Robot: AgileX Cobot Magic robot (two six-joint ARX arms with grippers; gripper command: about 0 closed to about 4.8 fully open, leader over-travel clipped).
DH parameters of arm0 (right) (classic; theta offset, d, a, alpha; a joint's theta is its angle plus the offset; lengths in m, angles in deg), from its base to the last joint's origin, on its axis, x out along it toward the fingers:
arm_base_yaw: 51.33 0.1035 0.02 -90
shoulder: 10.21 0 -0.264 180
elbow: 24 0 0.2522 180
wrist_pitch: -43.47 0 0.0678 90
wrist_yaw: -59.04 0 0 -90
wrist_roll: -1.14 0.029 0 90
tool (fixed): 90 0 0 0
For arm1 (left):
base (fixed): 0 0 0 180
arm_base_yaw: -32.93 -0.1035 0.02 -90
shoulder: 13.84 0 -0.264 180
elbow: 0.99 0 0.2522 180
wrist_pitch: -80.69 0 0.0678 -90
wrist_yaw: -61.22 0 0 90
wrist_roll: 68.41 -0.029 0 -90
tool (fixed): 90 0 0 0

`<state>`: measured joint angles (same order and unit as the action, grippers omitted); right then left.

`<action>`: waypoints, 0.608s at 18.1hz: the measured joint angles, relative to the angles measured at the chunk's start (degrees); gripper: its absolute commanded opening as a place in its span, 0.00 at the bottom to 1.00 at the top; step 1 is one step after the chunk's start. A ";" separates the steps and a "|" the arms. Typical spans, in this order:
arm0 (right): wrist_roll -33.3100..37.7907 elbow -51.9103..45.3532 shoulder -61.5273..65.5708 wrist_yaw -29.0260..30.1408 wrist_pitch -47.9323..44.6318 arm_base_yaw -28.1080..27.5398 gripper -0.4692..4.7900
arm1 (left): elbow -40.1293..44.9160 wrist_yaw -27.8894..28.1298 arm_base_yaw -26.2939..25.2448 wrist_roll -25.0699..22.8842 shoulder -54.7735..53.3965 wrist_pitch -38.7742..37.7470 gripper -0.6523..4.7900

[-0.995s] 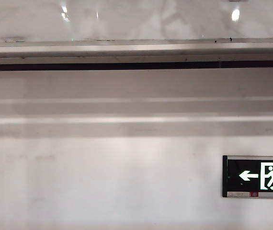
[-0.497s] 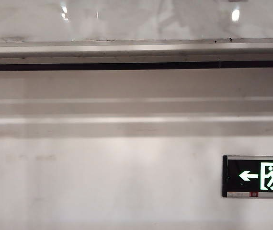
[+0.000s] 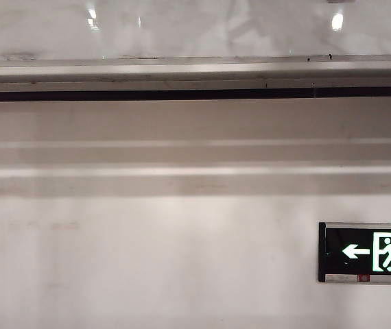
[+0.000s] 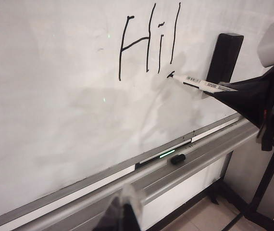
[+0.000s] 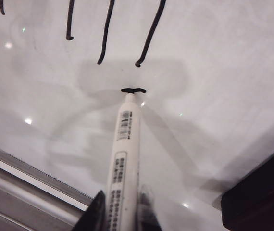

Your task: Take a marker from the whiteboard tray, write "Hi!" on the whiteboard, and then put the marker back vertically into the whiteboard tray.

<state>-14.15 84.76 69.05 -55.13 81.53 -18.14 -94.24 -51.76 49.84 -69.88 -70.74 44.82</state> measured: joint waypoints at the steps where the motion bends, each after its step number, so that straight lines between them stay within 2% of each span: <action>1: 0.00 0.00 -0.02 0.31 -0.02 -0.04 0.08 | 0.00 0.00 0.00 0.00 0.00 0.00 0.11; 6: 0.09 0.00 -3.82 0.79 1.22 0.37 0.08 | 0.00 -0.48 0.00 0.02 0.00 -0.02 0.11; 11: 2.51 0.11 -10.27 0.79 8.31 0.46 0.08 | 0.00 -8.13 0.00 0.00 -0.04 0.17 0.11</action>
<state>-11.63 84.87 58.78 -54.34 89.83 -17.68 -94.24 -59.89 49.84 -69.88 -70.78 45.00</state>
